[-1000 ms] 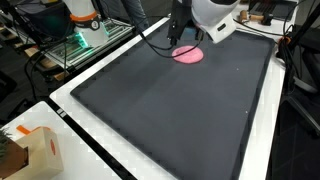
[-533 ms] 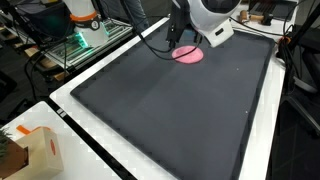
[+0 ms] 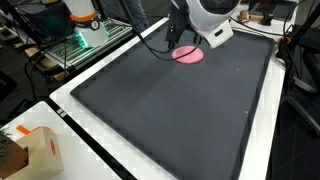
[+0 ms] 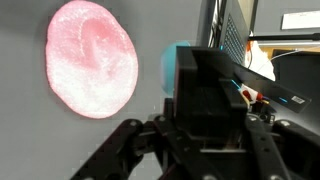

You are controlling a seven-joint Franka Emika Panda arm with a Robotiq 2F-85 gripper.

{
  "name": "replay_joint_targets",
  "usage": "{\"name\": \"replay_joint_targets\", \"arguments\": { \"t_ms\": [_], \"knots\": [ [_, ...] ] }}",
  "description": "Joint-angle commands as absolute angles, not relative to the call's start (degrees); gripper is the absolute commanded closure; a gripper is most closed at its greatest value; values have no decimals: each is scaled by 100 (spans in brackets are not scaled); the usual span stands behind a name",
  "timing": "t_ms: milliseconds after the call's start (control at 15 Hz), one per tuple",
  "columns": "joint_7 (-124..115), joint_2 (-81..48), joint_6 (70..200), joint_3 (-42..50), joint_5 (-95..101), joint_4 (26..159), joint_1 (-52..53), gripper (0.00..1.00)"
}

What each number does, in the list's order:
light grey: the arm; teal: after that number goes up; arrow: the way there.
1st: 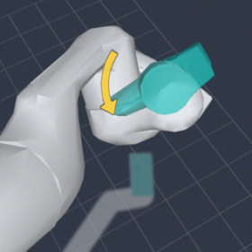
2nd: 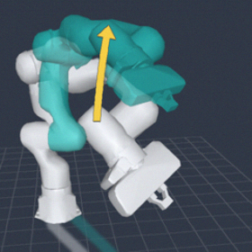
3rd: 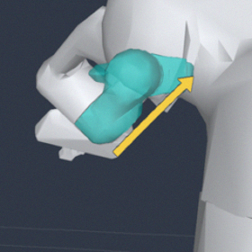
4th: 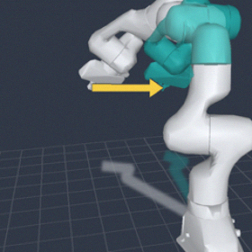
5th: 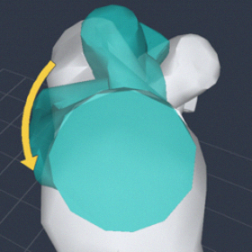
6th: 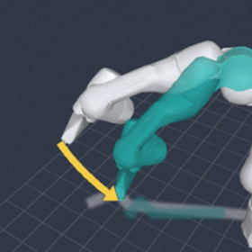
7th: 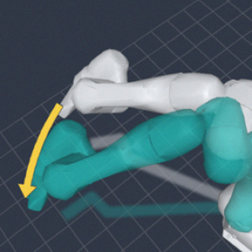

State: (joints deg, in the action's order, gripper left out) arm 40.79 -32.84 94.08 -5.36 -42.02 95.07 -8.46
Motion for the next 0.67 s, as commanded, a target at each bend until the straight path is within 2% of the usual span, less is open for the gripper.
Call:
{"name": "replay_joint_targets", "arguments": {
  "t_ms": [0,600],
  "knots": [
    [4031,-3204,9410,-488,-4317,9553,-846,75],
    [3716,-2910,9628,-409,-4089,9587,-696,75]
  ]
}}
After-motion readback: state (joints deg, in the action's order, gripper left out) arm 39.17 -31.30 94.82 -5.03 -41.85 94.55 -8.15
